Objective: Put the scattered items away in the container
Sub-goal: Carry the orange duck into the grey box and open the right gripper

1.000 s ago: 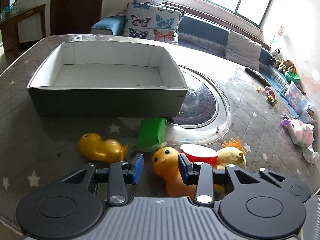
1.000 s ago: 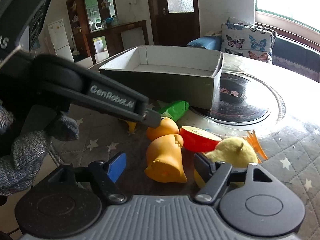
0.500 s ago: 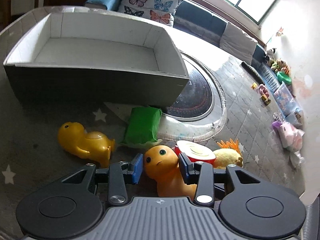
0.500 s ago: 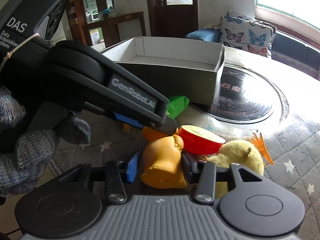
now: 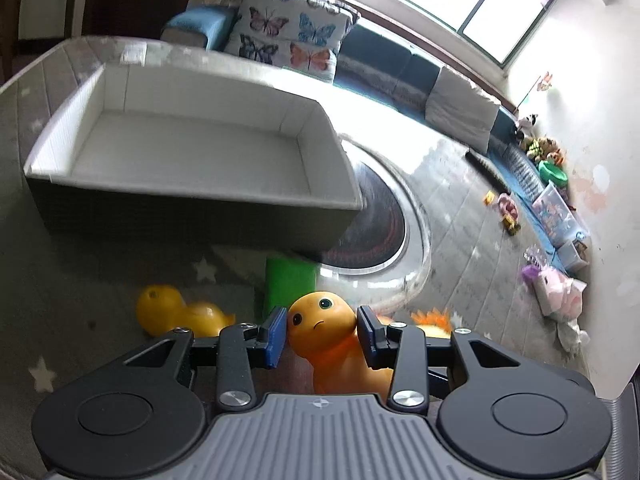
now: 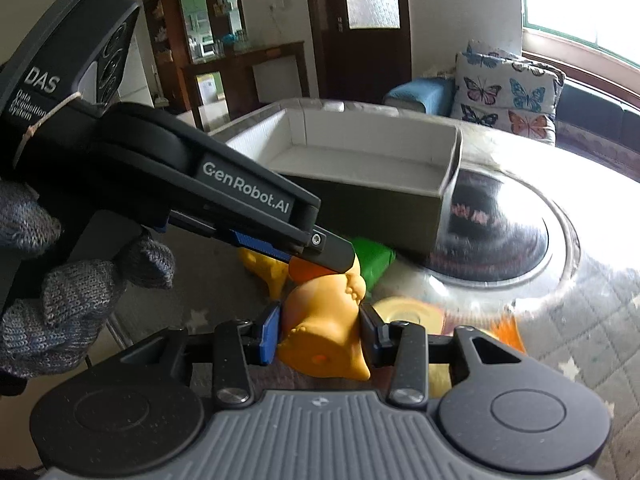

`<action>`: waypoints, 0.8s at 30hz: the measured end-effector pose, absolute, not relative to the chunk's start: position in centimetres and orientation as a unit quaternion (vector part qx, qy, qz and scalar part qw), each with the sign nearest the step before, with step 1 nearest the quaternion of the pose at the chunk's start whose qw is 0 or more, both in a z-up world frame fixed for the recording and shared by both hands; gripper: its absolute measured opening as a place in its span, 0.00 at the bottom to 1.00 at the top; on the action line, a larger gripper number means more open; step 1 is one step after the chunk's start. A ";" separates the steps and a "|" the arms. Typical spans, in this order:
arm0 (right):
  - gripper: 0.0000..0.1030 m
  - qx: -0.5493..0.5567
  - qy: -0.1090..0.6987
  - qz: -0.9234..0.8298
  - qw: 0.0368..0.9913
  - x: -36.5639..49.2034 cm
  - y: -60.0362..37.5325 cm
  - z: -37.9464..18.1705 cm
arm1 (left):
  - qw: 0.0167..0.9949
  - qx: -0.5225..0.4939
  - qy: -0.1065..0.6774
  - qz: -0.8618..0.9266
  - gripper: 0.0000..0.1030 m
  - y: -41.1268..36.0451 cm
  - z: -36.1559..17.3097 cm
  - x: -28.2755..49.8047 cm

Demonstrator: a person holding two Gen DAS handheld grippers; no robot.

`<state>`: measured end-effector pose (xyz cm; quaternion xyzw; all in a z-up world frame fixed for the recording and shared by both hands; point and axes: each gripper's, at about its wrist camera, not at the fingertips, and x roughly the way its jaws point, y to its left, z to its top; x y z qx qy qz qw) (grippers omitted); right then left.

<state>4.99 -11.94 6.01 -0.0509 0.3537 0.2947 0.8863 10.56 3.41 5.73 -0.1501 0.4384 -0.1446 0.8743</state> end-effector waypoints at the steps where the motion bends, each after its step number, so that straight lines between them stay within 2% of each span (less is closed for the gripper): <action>1: 0.40 -0.053 0.348 0.296 0.888 5.2 -11.9 6.4 | 0.878 -0.150 0.432 -0.143 0.40 3.4 6.1 10.9; 13: 0.39 -0.057 0.290 0.298 0.908 13.6 -10.3 9.6 | 0.909 -0.151 0.370 -0.121 0.40 4.5 9.7 18.1; 24: 0.40 -0.063 0.341 0.284 0.894 22.4 -8.2 6.4 | 0.884 -0.182 0.418 -0.106 0.39 5.9 5.2 27.3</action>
